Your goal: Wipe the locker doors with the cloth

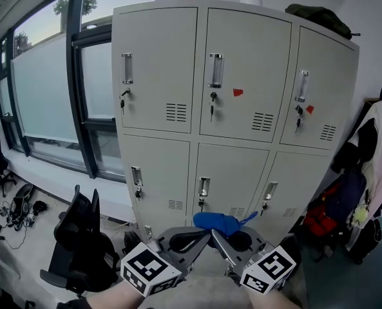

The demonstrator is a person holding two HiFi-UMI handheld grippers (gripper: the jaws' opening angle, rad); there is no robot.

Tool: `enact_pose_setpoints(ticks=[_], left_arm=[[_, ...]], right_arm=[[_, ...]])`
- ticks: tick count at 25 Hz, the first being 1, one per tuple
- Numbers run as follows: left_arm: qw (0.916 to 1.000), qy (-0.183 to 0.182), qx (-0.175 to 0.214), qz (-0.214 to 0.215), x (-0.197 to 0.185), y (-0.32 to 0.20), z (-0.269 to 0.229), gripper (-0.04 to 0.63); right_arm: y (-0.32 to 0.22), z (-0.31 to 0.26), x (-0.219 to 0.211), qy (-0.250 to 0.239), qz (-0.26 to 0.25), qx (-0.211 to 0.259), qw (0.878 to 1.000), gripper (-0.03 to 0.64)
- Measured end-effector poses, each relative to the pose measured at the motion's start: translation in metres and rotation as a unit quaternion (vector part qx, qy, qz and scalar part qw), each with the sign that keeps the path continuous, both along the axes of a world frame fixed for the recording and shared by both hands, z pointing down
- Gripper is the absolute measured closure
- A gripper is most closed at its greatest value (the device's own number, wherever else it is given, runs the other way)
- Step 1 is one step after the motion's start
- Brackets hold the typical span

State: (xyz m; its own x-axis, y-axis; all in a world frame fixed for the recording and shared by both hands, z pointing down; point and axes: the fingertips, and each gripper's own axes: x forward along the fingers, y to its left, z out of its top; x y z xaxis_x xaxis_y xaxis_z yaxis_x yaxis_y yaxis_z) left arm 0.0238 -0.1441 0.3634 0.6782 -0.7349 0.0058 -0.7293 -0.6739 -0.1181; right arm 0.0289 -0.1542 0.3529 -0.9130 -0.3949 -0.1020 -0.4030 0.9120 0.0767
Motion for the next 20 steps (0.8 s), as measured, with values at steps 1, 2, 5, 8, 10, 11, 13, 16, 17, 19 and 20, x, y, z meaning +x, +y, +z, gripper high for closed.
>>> enact_pose_setpoints(ticks=[1, 2, 5, 8, 10, 11, 13, 16, 17, 19, 20], left_arm=[[1.0000, -0.003, 0.004, 0.008, -0.001, -0.003, -0.005, 0.589], [0.9998, -0.006, 0.008, 0.016, -0.002, -0.006, -0.010, 0.589], [0.9990, -0.009, 0.014, 0.043, -0.006, -0.018, -0.030, 0.589], [0.9973, 0.001, 0.012, 0.072, -0.014, -0.031, -0.052, 0.589], [0.9963, -0.004, 0.013, 0.084, -0.022, -0.039, -0.064, 0.589], [0.9958, -0.008, 0.014, 0.090, -0.026, -0.043, -0.070, 0.589], [0.9942, -0.014, 0.012, 0.106, -0.035, -0.051, -0.077, 0.589], [0.9920, -0.014, 0.005, 0.125, -0.051, -0.059, -0.082, 0.589], [0.9914, -0.012, 0.004, 0.130, -0.057, -0.062, -0.083, 0.589], [0.9900, -0.006, 0.004, 0.141, -0.067, -0.065, -0.086, 0.589], [0.9890, -0.003, 0.006, 0.148, -0.070, -0.067, -0.090, 0.589]], right_arm=[[-0.004, -0.006, -0.001, 0.004, 0.006, 0.006, 1.000, 0.569], [-0.008, -0.012, -0.002, 0.009, 0.012, 0.014, 1.000, 0.569], [-0.022, -0.037, -0.007, 0.021, 0.034, 0.036, 0.999, 0.569], [-0.036, -0.060, -0.018, 0.018, 0.055, 0.037, 0.998, 0.569], [-0.046, -0.072, -0.026, 0.021, 0.068, 0.041, 0.997, 0.569], [-0.051, -0.078, -0.030, 0.023, 0.075, 0.042, 0.996, 0.569], [-0.063, -0.087, -0.038, 0.027, 0.092, 0.040, 0.995, 0.569], [-0.080, -0.097, -0.049, 0.027, 0.116, 0.033, 0.992, 0.569], [-0.085, -0.100, -0.053, 0.028, 0.125, 0.033, 0.991, 0.569], [-0.091, -0.107, -0.058, 0.031, 0.141, 0.037, 0.989, 0.569], [-0.093, -0.111, -0.060, 0.032, 0.146, 0.039, 0.988, 0.569]])
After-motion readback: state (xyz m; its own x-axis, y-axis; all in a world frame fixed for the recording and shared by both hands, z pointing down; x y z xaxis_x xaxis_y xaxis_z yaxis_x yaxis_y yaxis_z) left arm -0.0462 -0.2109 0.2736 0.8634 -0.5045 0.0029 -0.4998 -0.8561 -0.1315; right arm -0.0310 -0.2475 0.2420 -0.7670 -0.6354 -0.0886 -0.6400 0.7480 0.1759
